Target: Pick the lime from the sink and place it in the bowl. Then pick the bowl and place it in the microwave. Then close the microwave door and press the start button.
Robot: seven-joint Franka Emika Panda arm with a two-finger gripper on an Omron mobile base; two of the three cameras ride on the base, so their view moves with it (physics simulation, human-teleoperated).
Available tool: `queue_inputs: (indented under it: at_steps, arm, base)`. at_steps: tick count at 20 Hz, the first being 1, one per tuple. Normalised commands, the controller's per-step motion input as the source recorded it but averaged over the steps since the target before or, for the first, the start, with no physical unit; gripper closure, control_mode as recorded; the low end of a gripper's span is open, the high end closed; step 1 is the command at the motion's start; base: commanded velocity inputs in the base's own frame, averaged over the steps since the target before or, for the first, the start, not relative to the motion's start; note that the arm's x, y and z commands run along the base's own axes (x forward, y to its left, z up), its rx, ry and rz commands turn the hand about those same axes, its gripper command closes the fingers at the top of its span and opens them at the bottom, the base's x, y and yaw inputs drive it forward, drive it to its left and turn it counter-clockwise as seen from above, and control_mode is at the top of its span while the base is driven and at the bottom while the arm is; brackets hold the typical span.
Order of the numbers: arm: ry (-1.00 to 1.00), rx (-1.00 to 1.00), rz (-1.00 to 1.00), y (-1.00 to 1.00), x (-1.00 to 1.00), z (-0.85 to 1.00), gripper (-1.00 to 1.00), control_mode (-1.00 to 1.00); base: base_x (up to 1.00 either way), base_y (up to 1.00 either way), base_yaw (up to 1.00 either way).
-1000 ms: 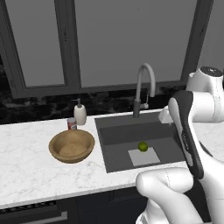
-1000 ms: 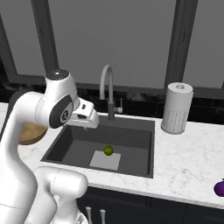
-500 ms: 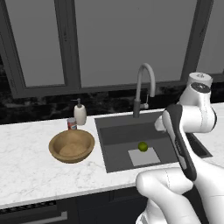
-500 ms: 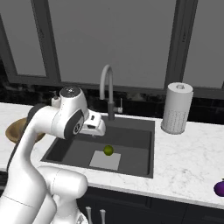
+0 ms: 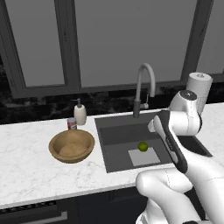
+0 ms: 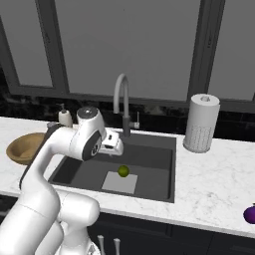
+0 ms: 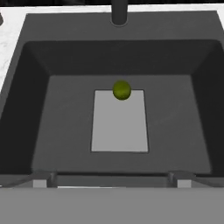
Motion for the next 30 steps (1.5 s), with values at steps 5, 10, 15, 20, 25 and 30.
queue_inputs:
  at_steps: [5, 10, 15, 20, 25, 30]
  arm:
    - [0.0, 0.01, 0.0, -0.06, 0.48, -0.55, -1.0, -1.0]
    - [0.0, 0.0, 0.0, -0.02, 0.34, -0.61, -1.0, -1.0]
    - [0.0, 0.0, 0.0, -0.22, 0.09, -0.47, -1.0, -1.0]
    - [0.0, 0.0, 0.0, -0.09, 0.24, -0.44, -1.0, -1.0]
    - [0.0, 0.02, 0.01, -0.1, 0.42, -0.25, -1.0, -1.0]
    - [0.0, 0.05, 0.02, -0.09, 0.5, -0.04, -1.0, -1.0]
  base:
    - [0.0, 0.0, 0.0]
    - [0.0, 0.0, 0.0]
    - [0.0, 0.0, 0.0]
    - [0.0, 0.0, 0.0]
    - [0.0, 0.0, 0.0]
    - [0.0, 0.0, 0.0]
